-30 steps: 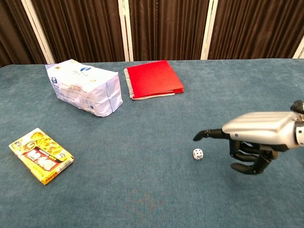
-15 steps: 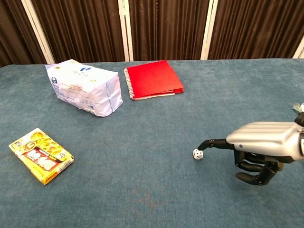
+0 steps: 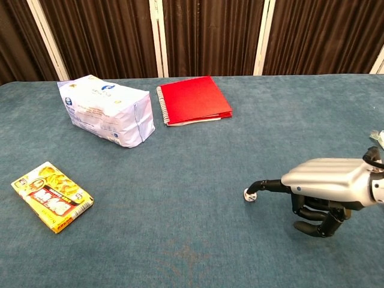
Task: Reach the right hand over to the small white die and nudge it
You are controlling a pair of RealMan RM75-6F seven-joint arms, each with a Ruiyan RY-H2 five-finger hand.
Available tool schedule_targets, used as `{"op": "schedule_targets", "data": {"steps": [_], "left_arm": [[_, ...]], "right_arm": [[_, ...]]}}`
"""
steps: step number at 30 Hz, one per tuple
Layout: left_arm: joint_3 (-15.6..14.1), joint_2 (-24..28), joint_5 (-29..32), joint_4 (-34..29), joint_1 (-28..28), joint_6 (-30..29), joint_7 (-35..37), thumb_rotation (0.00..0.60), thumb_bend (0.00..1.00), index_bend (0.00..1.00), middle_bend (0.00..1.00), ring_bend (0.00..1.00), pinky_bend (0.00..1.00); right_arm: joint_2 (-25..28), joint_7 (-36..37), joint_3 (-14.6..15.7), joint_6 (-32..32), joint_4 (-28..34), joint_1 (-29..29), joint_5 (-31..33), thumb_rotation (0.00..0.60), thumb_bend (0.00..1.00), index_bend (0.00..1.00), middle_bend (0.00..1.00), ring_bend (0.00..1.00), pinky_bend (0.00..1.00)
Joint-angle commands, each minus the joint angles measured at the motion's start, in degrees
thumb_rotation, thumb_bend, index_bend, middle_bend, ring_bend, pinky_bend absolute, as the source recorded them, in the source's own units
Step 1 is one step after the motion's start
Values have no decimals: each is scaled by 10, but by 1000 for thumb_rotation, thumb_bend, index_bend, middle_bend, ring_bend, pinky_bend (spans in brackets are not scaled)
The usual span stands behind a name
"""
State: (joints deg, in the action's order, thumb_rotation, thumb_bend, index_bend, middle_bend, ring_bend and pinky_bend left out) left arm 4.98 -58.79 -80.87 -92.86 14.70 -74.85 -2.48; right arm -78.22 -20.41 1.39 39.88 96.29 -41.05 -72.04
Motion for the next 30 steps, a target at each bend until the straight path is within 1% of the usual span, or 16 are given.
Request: {"op": "schedule_targets", "data": {"steps": [1,10,19,25,30], "left_arm": [[0,0,0,0,0,-1,0,600,0,0,0,0,0],[-1,0,0,0,0,1,0,600,0,0,0,0,0],[-1,-1,2,0,1,1,-2,600,0,0,0,0,0],[-2,-2,2,-1,1,2,-4,600,0,0,0,0,0],[-2,-1,1,-2,0,0,-3,600,0,0,0,0,0]], "right_arm": [[1,-1,2,1,2,-1,0,600,537,26,860,819,1000],[2,2,16,-1,7,-1,0,600,537,35,861,819,1000],[13,16,34,2,17,6,-18,600,538,40,861,819,1000],[36,44,40,34,44,18,-68,600,537,41,861,819,1000],[69,70,39,73,74,29,-112,600,538,44,861,819,1000]]}}
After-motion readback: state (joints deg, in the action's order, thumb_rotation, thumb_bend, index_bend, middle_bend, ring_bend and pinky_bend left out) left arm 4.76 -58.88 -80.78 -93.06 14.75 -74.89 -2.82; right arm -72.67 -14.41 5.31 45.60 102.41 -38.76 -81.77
